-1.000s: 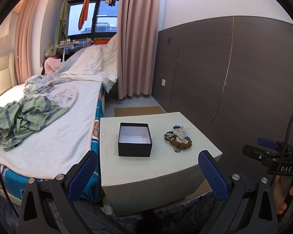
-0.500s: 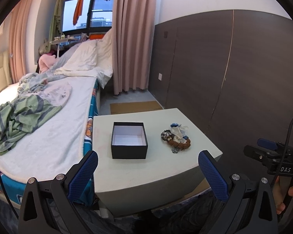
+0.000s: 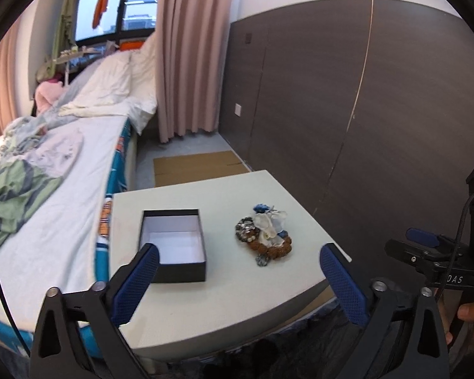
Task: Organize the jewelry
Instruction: 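Move the left gripper to the jewelry pile and grasp the white cloth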
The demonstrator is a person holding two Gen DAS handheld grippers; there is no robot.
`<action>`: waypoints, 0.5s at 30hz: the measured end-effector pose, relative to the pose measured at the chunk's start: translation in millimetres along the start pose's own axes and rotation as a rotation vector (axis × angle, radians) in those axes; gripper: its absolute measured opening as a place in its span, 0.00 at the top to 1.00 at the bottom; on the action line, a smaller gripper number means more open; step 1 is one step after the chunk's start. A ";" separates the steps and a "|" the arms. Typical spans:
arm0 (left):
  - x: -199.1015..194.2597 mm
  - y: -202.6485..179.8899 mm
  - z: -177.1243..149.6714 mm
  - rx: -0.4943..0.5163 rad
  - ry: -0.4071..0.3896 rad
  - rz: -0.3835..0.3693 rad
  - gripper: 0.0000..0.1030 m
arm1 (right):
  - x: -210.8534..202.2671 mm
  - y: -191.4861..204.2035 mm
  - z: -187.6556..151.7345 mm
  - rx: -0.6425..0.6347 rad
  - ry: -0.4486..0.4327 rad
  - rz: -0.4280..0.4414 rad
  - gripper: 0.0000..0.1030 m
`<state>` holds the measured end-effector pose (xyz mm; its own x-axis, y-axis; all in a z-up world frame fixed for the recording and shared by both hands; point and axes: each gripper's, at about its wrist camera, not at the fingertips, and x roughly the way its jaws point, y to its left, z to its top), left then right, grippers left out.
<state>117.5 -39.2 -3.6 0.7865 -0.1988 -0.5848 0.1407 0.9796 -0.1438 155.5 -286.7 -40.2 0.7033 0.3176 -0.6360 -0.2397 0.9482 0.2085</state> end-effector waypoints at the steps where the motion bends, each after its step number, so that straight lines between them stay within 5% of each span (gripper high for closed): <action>1: 7.6 -0.9 2.6 0.002 0.020 -0.011 0.11 | 3.5 -3.9 1.4 0.013 0.001 0.004 0.00; 15: 106.6 -36.1 34.3 0.075 0.168 -0.081 0.33 | 49.4 -44.4 21.4 0.094 0.039 0.005 0.01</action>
<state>216.9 -94.6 -33.4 0.6606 -0.2730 -0.6993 0.2483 0.9586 -0.1396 215.2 -312.9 -65.0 0.6751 0.3238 -0.6629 -0.1781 0.9435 0.2795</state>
